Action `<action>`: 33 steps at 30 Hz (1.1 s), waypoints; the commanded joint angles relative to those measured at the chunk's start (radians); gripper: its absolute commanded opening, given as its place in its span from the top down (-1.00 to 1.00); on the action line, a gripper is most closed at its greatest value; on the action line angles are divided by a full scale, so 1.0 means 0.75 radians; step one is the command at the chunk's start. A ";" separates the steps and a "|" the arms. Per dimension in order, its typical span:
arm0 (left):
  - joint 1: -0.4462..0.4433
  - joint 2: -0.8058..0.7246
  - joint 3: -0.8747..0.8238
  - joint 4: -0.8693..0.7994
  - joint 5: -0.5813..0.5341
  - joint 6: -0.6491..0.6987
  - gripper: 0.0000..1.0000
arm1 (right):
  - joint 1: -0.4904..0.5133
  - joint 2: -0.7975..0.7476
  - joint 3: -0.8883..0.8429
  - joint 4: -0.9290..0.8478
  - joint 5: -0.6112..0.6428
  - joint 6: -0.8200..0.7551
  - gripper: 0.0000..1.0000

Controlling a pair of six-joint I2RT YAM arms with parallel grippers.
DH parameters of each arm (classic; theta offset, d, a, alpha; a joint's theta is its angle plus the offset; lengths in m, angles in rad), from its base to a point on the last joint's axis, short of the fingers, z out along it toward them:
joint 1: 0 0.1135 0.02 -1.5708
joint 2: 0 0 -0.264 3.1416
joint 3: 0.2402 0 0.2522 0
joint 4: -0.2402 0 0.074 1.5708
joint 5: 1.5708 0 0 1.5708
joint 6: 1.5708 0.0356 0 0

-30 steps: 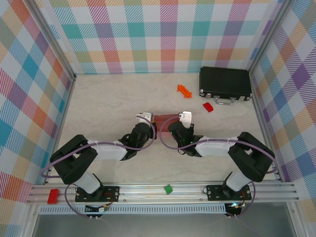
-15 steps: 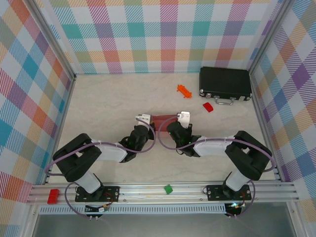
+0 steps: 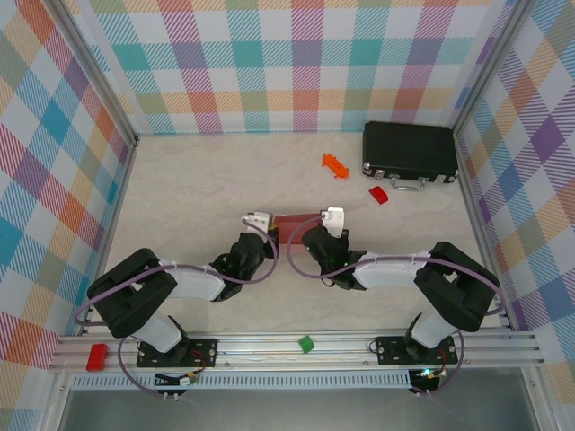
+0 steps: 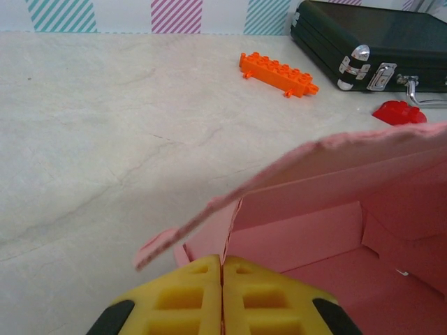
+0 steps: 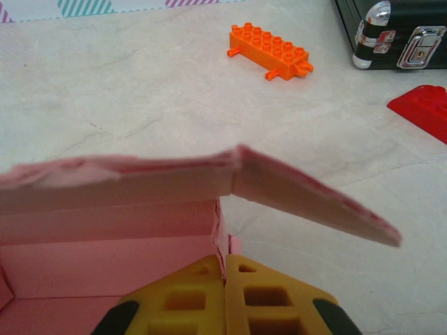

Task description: Fold the paper box

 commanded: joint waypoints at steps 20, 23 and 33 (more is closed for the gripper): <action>-0.074 -0.028 -0.112 0.060 -0.046 -0.020 0.52 | 0.052 -0.060 -0.066 -0.207 0.080 0.117 0.58; -0.077 -0.023 -0.119 0.060 -0.038 -0.026 0.52 | 0.056 -0.052 -0.067 -0.219 0.078 0.125 0.58; -0.084 -0.018 -0.127 0.045 -0.012 -0.034 0.51 | 0.072 -0.041 -0.064 -0.272 0.081 0.147 0.52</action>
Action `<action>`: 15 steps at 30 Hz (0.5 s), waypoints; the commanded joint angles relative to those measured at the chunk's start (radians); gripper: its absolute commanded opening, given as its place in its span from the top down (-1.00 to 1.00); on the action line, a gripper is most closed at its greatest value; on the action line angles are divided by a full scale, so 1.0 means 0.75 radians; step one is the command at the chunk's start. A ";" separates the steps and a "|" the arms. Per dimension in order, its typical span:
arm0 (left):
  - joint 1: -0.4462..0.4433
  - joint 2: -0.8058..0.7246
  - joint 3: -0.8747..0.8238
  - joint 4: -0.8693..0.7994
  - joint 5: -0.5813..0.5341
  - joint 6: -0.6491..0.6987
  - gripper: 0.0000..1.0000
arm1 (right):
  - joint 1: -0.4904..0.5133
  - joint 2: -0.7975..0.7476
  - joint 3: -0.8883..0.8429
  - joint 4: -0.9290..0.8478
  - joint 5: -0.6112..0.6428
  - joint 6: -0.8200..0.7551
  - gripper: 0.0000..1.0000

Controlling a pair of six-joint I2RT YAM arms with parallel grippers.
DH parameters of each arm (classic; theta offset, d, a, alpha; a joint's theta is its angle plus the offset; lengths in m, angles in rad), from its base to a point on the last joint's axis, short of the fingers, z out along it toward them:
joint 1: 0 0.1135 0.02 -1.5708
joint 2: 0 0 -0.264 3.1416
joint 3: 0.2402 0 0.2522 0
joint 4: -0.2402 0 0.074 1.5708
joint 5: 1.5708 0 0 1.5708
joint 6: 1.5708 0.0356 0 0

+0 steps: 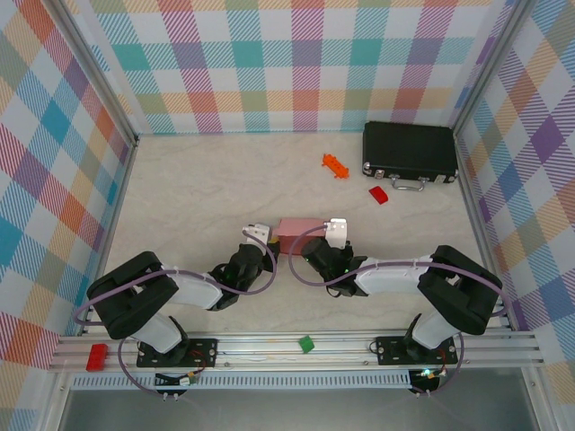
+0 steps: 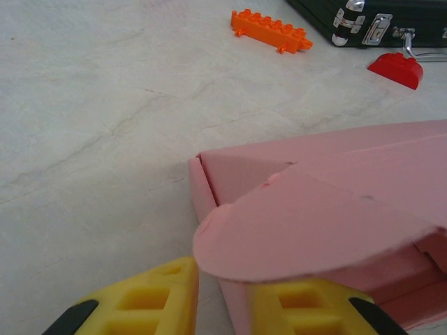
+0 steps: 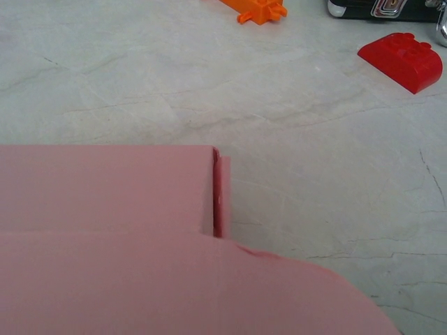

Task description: Fold the paper box

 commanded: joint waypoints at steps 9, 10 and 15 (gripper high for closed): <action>-0.022 -0.050 -0.041 -0.007 -0.010 -0.023 0.43 | 0.017 -0.023 -0.017 -0.082 0.041 0.020 0.34; -0.021 -0.061 -0.046 -0.012 -0.011 -0.023 0.42 | 0.020 -0.025 -0.017 -0.085 0.039 0.021 0.31; -0.022 -0.111 -0.065 -0.042 -0.015 -0.016 0.32 | 0.021 -0.044 -0.024 -0.122 0.045 0.018 0.15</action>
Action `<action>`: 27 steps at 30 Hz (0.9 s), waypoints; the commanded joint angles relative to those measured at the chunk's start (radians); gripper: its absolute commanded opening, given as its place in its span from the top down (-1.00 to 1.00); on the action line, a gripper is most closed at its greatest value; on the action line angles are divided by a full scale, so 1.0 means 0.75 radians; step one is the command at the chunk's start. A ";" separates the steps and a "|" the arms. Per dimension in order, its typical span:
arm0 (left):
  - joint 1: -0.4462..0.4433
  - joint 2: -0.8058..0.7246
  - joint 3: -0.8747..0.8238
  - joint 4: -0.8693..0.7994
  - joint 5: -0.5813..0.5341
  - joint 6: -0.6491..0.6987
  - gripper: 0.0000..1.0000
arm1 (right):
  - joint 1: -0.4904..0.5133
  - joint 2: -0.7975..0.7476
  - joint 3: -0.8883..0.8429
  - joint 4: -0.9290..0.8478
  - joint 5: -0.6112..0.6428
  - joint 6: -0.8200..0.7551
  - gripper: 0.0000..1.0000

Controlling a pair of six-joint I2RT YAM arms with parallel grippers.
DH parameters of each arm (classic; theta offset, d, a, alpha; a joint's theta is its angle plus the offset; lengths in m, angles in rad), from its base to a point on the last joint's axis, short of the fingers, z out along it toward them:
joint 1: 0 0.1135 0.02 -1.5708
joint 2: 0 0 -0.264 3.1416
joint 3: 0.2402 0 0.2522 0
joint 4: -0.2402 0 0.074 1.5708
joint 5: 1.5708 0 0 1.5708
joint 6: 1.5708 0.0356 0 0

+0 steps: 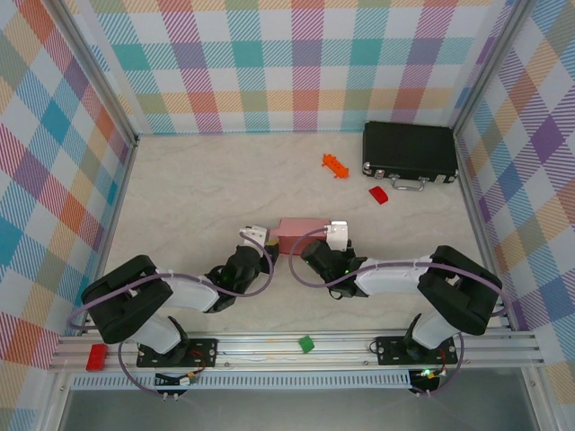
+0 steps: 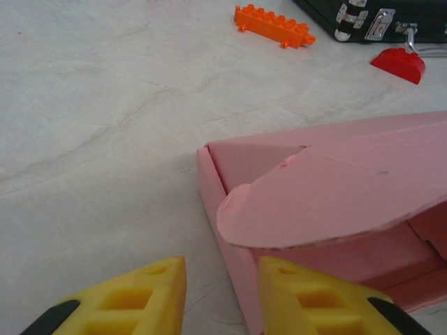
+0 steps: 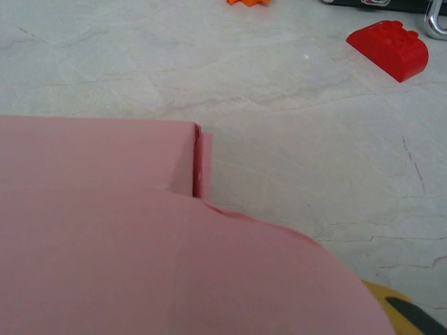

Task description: Fold the paper box

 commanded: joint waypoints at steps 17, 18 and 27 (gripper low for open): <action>-0.021 -0.238 -0.095 -0.175 0.015 0.009 -0.12 | 0.039 -0.165 -0.056 -0.149 -0.038 -0.087 -0.25; -0.022 -0.259 -0.097 -0.203 0.020 0.006 -0.13 | 0.038 -0.173 -0.061 -0.149 -0.061 -0.099 -0.26; -0.023 -0.527 -0.141 -0.481 0.021 -0.055 -0.29 | 0.040 -0.304 -0.120 -0.274 -0.171 -0.082 -0.35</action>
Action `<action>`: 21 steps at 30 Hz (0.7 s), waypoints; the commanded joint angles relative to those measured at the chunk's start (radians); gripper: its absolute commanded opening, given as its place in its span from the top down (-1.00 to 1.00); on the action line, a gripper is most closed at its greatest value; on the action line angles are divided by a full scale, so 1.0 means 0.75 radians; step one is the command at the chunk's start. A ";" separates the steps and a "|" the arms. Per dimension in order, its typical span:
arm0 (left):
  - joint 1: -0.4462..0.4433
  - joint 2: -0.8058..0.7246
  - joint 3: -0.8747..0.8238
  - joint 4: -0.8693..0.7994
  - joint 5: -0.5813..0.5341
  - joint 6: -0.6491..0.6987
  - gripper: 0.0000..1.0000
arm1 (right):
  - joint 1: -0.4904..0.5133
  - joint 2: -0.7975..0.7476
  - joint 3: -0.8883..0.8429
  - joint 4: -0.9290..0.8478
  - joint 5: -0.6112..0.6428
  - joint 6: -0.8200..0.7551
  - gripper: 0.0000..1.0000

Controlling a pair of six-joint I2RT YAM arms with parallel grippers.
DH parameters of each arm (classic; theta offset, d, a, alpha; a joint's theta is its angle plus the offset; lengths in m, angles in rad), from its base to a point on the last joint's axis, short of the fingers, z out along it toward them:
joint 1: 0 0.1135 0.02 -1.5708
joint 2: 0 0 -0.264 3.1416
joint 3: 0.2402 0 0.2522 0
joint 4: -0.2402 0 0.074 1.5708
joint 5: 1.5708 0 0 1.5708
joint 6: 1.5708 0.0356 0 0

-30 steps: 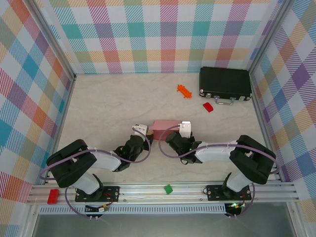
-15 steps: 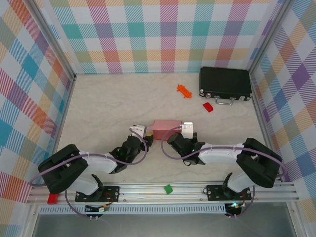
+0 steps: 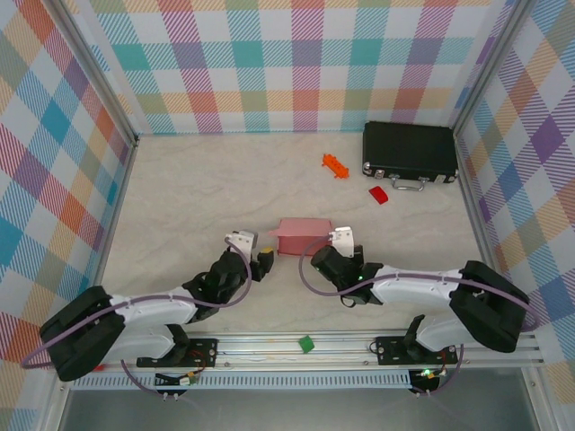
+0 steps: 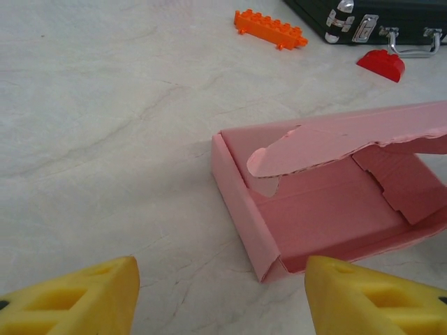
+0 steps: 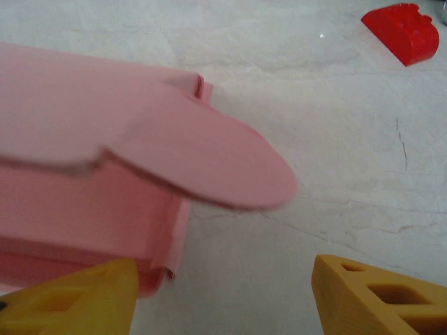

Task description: Fold the paper box

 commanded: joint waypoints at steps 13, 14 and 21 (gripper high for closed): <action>-0.018 -0.440 0.031 -0.640 -0.416 -0.285 -0.47 | 0.008 -0.204 -0.015 -0.532 -0.016 0.243 -0.40; -0.018 -0.440 0.046 -0.669 -0.445 -0.299 -0.48 | 0.007 -0.208 -0.008 -0.564 0.002 0.276 -0.40; -0.009 -0.390 0.128 -0.750 -0.578 -0.334 -0.58 | 0.006 -0.191 0.079 -0.839 0.148 0.529 -0.47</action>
